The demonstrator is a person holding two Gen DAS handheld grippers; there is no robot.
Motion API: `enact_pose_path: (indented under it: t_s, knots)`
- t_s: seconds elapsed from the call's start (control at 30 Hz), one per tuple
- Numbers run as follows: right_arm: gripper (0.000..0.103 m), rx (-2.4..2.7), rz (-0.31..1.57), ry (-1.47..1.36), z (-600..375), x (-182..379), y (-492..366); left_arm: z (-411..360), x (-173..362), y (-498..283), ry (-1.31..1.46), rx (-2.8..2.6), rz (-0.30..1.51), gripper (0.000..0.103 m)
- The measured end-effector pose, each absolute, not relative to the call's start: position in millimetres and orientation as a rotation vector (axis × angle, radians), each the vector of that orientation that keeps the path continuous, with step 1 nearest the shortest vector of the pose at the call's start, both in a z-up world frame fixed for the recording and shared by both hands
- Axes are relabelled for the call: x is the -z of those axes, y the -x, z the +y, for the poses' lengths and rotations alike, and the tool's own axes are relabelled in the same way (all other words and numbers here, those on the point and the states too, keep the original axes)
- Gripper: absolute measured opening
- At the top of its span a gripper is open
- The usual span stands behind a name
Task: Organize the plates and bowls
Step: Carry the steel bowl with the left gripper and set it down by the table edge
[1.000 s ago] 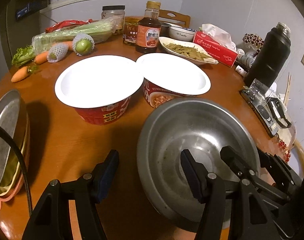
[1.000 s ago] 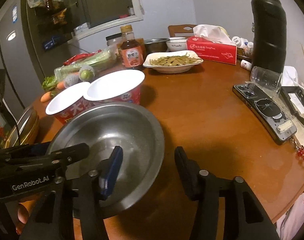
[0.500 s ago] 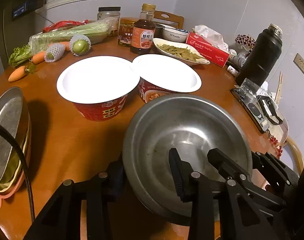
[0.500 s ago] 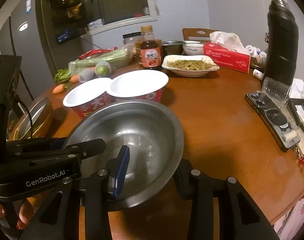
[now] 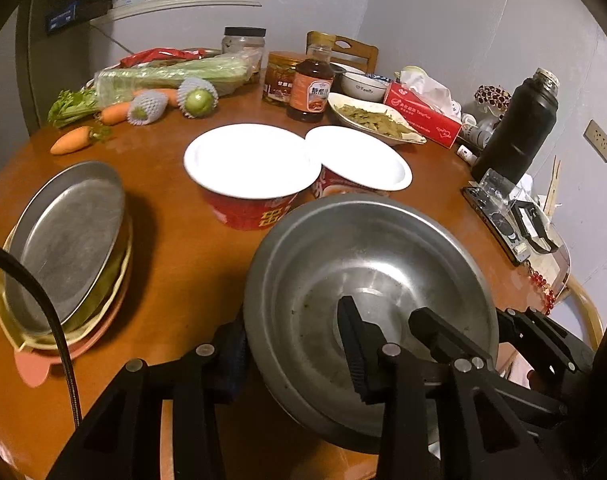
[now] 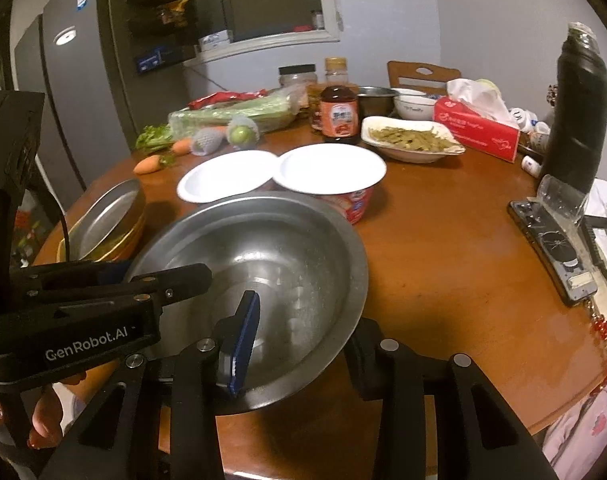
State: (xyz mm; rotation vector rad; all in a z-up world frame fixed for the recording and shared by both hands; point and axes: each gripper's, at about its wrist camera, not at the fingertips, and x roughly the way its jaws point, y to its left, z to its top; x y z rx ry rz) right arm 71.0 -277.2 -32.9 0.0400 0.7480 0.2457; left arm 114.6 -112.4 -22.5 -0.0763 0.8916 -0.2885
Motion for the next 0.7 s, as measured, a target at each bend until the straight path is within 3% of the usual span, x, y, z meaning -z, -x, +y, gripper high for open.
enact_pose_path:
  t_s: [0.7]
  knots:
    - [0.043, -0.284, 0.818, -0.026, -264, 46, -68, -104, 35, -107, 0.065, 0.27, 0.914, 0.041]
